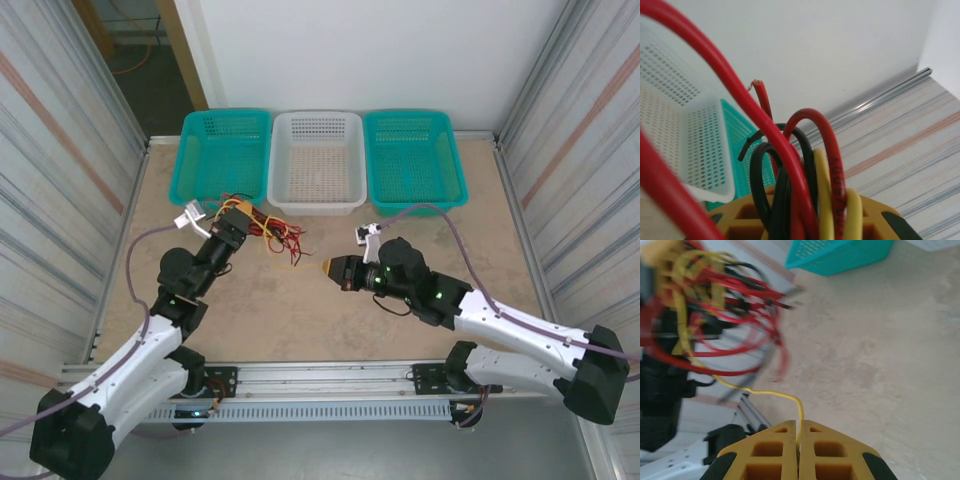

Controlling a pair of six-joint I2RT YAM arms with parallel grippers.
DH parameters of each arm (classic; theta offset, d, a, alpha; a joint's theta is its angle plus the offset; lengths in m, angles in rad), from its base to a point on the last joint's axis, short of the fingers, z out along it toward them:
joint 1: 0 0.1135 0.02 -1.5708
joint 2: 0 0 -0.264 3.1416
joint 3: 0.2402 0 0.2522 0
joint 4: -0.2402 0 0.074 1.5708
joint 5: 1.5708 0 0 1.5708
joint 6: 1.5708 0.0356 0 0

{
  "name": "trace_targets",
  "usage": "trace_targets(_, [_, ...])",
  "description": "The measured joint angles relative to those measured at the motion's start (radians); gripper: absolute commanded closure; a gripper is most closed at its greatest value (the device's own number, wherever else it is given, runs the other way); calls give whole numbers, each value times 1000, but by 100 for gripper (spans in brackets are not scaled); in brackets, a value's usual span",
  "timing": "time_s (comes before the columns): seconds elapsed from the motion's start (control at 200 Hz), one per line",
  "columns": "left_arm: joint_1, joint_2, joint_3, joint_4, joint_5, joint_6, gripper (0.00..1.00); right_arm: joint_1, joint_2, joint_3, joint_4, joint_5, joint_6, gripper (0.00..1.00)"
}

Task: Untangle the cables

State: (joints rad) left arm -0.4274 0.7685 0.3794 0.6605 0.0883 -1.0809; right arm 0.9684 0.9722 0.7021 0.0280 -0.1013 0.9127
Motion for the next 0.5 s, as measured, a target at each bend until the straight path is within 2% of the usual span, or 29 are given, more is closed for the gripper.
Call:
trace_targets(0.155, [0, -45, 0, -111, -28, 66, 100, 21, -29, 148, -48, 20, -99, 100])
trace_targets(0.316, [0, -45, 0, -181, -6, 102, 100, 8, -27, 322, -106, 60, -211, 100])
trace_targets(0.421, [0, -45, -4, -184, 27, 101, 100, -66, -1, 418, -150, 74, -256, 100])
trace_targets(0.501, [0, -45, -22, -157, 62, 95, 100, -167, 42, 472, -180, 69, -271, 100])
